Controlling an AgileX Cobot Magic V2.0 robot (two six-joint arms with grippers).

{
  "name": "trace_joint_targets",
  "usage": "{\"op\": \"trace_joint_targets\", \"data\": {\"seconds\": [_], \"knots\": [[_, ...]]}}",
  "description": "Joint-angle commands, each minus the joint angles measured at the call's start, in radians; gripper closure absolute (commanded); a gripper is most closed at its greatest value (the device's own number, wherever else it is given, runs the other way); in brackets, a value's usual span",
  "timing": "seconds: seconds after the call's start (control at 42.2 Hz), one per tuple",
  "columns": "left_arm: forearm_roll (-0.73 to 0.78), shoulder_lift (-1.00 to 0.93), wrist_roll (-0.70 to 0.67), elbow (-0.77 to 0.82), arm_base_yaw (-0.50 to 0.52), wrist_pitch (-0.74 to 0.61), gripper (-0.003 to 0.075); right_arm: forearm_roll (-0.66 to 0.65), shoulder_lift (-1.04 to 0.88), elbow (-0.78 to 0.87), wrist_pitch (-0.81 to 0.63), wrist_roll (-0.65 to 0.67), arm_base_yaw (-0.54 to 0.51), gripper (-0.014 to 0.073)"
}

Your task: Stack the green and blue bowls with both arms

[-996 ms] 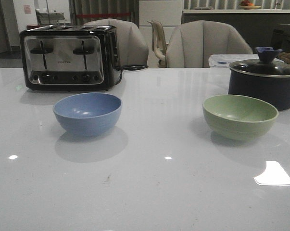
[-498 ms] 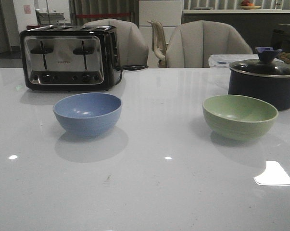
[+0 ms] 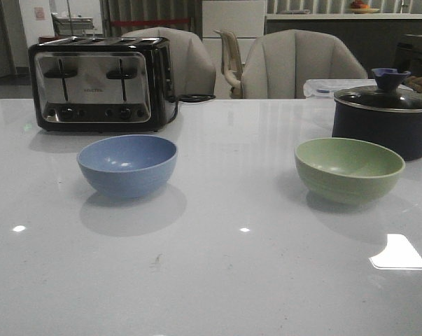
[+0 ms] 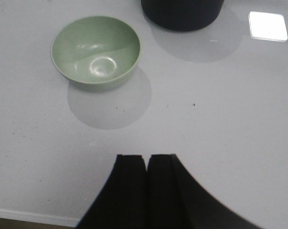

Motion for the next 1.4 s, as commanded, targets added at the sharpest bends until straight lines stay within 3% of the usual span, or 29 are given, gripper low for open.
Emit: {"op": "trace_joint_targets", "data": {"seconds": [0.0, 0.024, 0.095, 0.213, 0.284, 0.498, 0.853, 1.375], "knots": [[-0.010, 0.027, -0.011, -0.022, -0.003, -0.079, 0.0594, -0.002, 0.040, -0.028, -0.072, -0.005, -0.001, 0.0554], [-0.010, 0.030, -0.011, -0.022, -0.003, -0.077, 0.0581, -0.002, 0.051, -0.028, -0.072, -0.005, -0.001, 0.0537], [-0.010, 0.049, -0.011, -0.022, -0.003, -0.075, 0.0449, -0.002, 0.076, -0.028, -0.071, -0.005, -0.001, 0.0440], [-0.010, 0.077, -0.011, -0.022, -0.003, -0.075, 0.0184, -0.002, 0.132, -0.028, -0.078, -0.005, -0.001, 0.0176], [-0.010, 0.098, -0.011, -0.022, -0.003, -0.077, 0.0114, 0.000, 0.169, -0.028, -0.092, -0.005, -0.001, 0.0072], [-0.025, 0.165, 0.014, -0.022, -0.078, -0.113, 0.0143, 0.097, 0.307, -0.091, -0.119, -0.005, -0.001, 0.0058], [0.008, 0.243, 0.014, -0.022, -0.290, -0.145, 0.0190, 0.100, 0.657, -0.324, -0.120, -0.005, -0.001, 0.0058], [0.008, 0.261, 0.014, -0.022, -0.301, -0.145, 0.0190, 0.100, 1.146, -0.676, -0.136, -0.005, -0.001, 0.0061]]}}
